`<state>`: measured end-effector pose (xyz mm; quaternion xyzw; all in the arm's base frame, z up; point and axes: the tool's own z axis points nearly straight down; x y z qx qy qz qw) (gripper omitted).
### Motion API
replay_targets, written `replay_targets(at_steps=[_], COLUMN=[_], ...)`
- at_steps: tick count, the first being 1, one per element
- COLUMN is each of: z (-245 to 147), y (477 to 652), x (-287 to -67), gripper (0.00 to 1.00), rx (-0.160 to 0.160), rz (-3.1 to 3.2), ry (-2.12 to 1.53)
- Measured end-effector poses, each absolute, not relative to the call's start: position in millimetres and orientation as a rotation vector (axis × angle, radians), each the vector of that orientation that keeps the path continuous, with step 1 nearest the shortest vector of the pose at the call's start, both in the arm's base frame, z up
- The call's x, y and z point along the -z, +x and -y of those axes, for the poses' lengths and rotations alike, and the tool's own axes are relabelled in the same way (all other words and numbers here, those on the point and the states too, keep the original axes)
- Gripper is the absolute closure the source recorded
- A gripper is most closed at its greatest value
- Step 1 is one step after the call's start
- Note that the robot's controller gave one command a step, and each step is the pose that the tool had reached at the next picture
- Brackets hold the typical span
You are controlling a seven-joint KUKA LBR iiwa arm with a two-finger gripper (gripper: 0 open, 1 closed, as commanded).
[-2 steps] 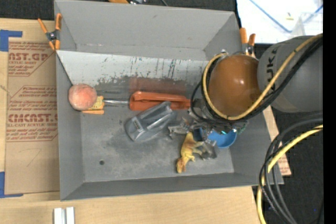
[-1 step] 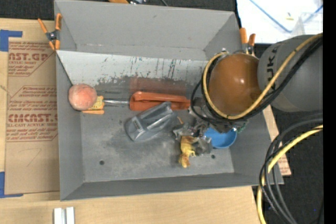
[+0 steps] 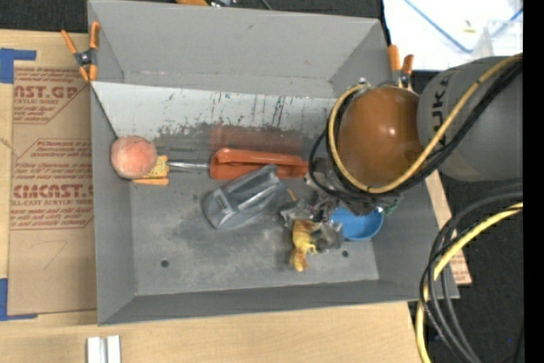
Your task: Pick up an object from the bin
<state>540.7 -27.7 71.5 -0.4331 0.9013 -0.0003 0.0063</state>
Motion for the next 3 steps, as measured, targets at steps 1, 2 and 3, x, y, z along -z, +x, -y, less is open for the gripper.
replay_targets(at_steps=[1,2,3], z=[34.5,37.0,37.3], y=[538.9,540.0,539.0], x=[-70.3,-71.4,-70.3], gripper=[0.00,1.00,0.00], rx=[-0.003,-0.001,-0.003], rz=[-2.832,-2.833,-2.835], ry=[-1.329,-1.318,-1.319])
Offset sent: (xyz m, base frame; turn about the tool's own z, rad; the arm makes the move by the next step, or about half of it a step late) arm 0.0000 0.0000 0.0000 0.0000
